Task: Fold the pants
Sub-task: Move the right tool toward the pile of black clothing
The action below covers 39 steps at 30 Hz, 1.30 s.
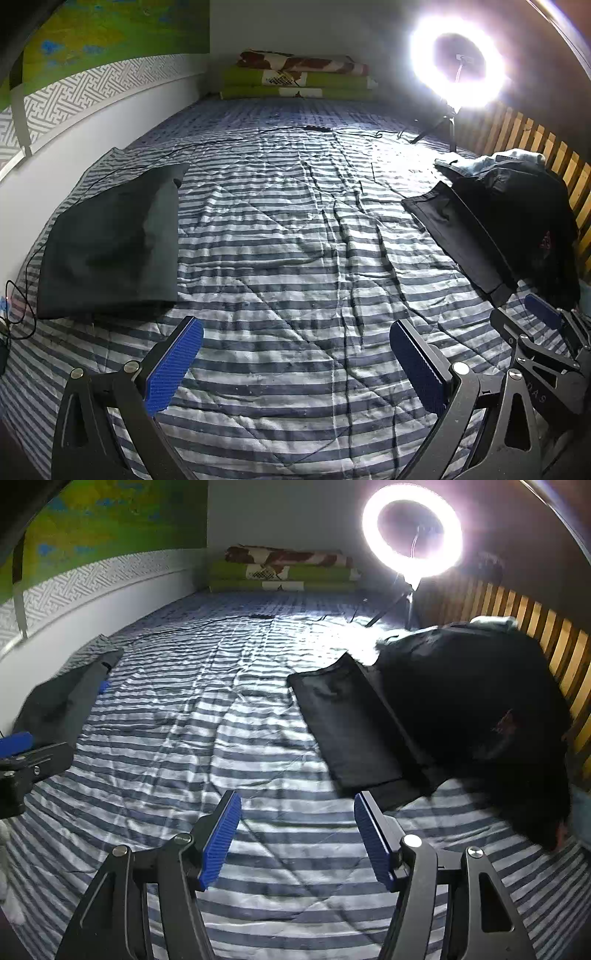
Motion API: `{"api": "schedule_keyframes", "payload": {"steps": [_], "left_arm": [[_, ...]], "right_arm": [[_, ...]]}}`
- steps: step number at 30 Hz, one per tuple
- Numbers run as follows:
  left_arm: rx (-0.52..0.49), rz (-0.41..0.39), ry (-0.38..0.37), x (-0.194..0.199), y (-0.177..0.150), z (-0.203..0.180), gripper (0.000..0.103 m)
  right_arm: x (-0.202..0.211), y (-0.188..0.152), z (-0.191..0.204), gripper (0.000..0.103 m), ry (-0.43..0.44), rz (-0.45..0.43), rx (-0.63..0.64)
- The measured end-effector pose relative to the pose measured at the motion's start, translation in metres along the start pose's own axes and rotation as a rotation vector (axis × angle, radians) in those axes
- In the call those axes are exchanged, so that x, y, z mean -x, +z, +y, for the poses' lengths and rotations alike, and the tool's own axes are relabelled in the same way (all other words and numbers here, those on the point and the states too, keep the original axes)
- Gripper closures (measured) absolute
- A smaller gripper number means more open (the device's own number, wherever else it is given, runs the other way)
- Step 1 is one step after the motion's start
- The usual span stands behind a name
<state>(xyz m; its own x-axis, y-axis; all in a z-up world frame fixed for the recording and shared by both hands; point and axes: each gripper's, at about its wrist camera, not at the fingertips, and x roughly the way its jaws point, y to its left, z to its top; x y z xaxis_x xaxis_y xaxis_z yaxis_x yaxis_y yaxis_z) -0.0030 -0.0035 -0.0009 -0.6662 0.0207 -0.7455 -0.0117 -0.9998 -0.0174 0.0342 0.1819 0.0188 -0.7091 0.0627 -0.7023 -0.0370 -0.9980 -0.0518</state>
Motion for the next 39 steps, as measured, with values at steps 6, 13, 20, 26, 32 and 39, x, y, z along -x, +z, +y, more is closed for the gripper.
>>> {"api": "schedule_keyframes", "payload": {"steps": [6, 13, 20, 26, 32, 39], "left_arm": [[-0.005, 0.003, -0.002, -0.002, -0.002, -0.003, 0.001], [-0.007, 0.003, -0.002, -0.002, -0.002, -0.003, 0.001], [-0.014, 0.001, -0.003, -0.003, -0.001, -0.005, 0.001], [-0.016, 0.006, -0.005, -0.003, -0.002, -0.007, 0.001], [-0.025, 0.009, -0.004, -0.005, -0.005, -0.01, 0.001], [-0.026, 0.013, -0.002, -0.008, -0.006, -0.009, 0.001]], "right_arm": [[-0.002, 0.002, 0.001, 0.043, 0.001, 0.026, 0.021], [-0.003, 0.003, -0.006, 0.043, 0.002, 0.042, -0.014], [-0.003, 0.004, -0.007, 0.043, 0.02, 0.056, -0.031], [0.003, 0.007, -0.009, 0.043, 0.025, 0.033, -0.05], [0.006, 0.009, -0.01, 0.043, 0.026, 0.023, -0.059], [0.009, 0.009, -0.015, 0.043, 0.023, 0.018, -0.076]]}}
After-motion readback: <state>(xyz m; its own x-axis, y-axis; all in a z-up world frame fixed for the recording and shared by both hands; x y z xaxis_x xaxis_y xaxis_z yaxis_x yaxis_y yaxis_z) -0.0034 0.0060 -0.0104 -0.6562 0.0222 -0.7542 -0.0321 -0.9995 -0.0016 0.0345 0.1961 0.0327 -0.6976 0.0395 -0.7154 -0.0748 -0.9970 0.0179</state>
